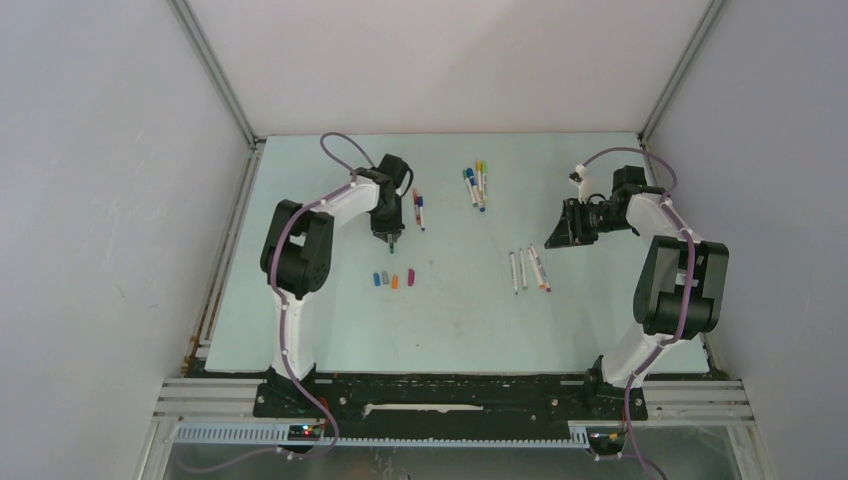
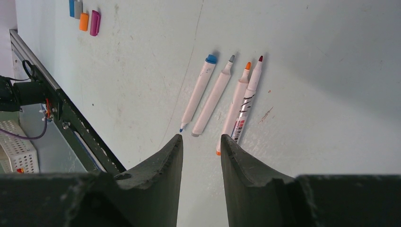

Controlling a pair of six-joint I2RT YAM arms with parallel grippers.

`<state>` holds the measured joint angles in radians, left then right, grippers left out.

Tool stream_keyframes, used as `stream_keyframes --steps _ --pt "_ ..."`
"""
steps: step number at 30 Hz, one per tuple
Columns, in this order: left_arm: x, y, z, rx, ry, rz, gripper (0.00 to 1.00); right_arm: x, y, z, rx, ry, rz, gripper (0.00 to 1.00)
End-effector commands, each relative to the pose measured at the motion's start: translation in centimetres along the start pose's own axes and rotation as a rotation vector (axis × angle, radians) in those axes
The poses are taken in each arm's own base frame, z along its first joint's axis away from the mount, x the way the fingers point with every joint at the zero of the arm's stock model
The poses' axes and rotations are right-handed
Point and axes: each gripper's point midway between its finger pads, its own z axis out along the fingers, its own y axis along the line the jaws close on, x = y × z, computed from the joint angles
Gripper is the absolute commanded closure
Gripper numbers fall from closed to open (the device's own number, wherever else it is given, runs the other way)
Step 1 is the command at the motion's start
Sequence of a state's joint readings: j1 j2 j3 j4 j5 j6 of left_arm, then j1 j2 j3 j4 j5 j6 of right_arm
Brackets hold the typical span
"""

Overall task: Open the pen caps
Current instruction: Pick up the pen from the center of the board.

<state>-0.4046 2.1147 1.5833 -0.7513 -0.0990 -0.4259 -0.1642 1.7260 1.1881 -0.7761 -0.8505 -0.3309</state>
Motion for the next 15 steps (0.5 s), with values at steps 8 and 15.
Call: stream_keyframes --steps 8,15 --pt "-0.82 0.47 1.42 0.002 0.013 0.016 0.76 -1.94 0.97 -1.23 -0.007 -0.055 -0.066 0.62" --pt "-0.67 0.53 0.98 0.013 -0.009 0.009 0.94 -2.0 1.08 -1.35 -0.009 -0.059 -0.067 0.62"
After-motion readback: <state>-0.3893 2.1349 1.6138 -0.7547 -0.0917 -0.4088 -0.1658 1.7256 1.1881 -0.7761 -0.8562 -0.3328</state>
